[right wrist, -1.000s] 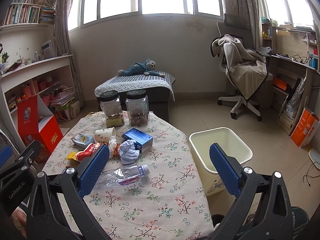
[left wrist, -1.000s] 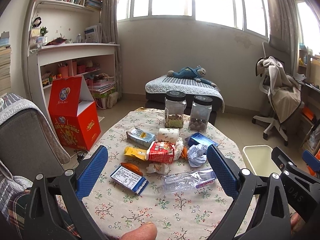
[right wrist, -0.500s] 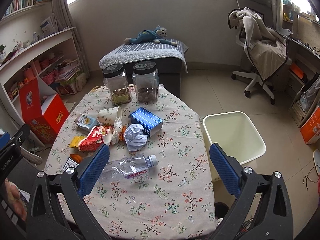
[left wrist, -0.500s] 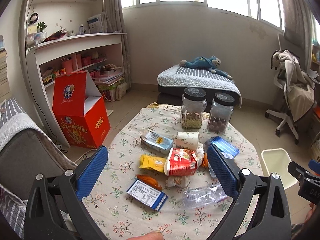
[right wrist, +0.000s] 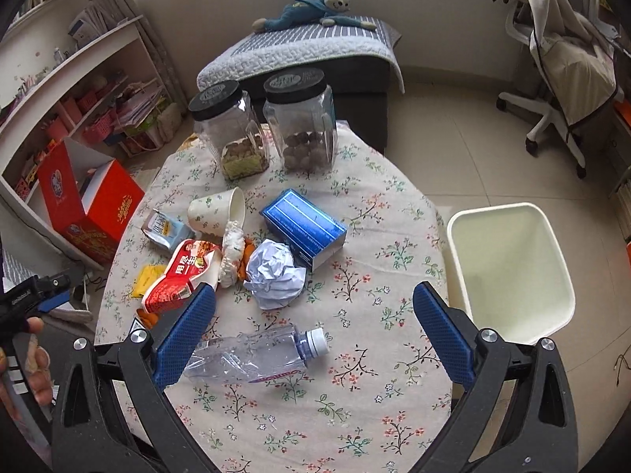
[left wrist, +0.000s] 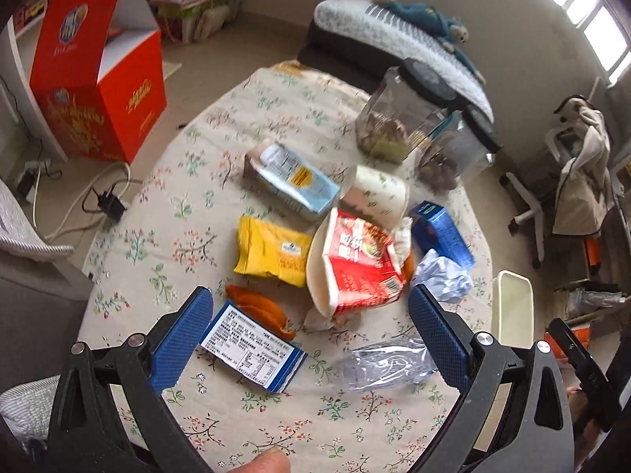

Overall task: Collect trash
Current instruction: 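Grasp the red noodle cup with the left tool while the right tool grasps crumpled white paper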

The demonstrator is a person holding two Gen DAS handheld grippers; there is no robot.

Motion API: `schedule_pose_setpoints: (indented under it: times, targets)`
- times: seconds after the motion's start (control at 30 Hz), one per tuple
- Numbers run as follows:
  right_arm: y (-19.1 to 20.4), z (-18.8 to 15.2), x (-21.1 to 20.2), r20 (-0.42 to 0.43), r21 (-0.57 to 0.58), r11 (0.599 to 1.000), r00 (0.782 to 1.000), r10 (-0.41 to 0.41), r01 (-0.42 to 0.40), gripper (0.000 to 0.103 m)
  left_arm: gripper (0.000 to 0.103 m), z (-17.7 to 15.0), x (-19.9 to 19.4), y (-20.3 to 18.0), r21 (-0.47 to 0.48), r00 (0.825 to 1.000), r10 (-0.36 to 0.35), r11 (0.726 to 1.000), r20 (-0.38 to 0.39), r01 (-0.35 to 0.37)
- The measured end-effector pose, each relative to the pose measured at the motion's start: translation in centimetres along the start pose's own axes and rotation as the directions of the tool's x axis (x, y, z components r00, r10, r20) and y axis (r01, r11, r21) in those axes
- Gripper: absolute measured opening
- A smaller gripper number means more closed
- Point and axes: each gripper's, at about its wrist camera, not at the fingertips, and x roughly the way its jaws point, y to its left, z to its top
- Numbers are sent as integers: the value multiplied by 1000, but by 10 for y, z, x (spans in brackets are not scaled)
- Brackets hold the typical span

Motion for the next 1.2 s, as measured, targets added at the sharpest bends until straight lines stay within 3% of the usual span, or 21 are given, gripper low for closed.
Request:
schedule_pose_setpoints:
  times: [0.1, 0.27, 0.47, 0.6, 0.7, 0.8, 0.93, 0.97, 1.03, 1.1, 1.2]
  targets:
    - [-12, 3, 21, -64, 63, 998, 998, 9, -5, 96, 95, -5, 26, -2, 14, 998, -10, 1000, -56, 11]
    - [-18, 14, 32, -72, 109, 994, 997, 24, -16, 96, 95, -1, 58, -37, 101, 993, -16, 994, -117, 28]
    - [-25, 19, 55, -126, 143, 990, 992, 15, 3, 96, 96, 5, 96, -79, 225, 978, 113, 972, -175, -72]
    - [-24, 21, 63, -143, 134, 991, 990, 2, 17, 96, 96, 12, 115, -86, 225, 966, 144, 970, -215, -94]
    - [-25, 22, 68, -159, 135, 991, 987, -3, 25, 96, 96, 13, 117, -97, 290, 963, 200, 946, -179, -142]
    - [-31, 27, 69, -158, 173, 985, 987, 4, 24, 96, 96, 11, 109, -115, 388, 965, 249, 900, -86, -198]
    - [-40, 31, 70, -148, 230, 973, 989, 15, 20, 96, 95, 0, 108, -134, 484, 969, 241, 856, -62, -182]
    - [-40, 32, 71, -150, 236, 972, 989, 17, 19, 96, 92, -3, 113, -136, 505, 966, 252, 842, -61, -187]
    - [-38, 31, 75, -160, 229, 973, 987, 22, 16, 96, 57, -10, 124, -137, 547, 954, 292, 810, -62, -212]
    - [-33, 28, 79, -173, 212, 977, 985, 24, 14, 96, 38, -13, 133, -131, 556, 949, 303, 806, -90, -205]
    - [-20, 24, 88, -203, 192, 981, 978, 49, -9, 96, 17, -12, 126, -125, 550, 954, 296, 806, -51, -220]
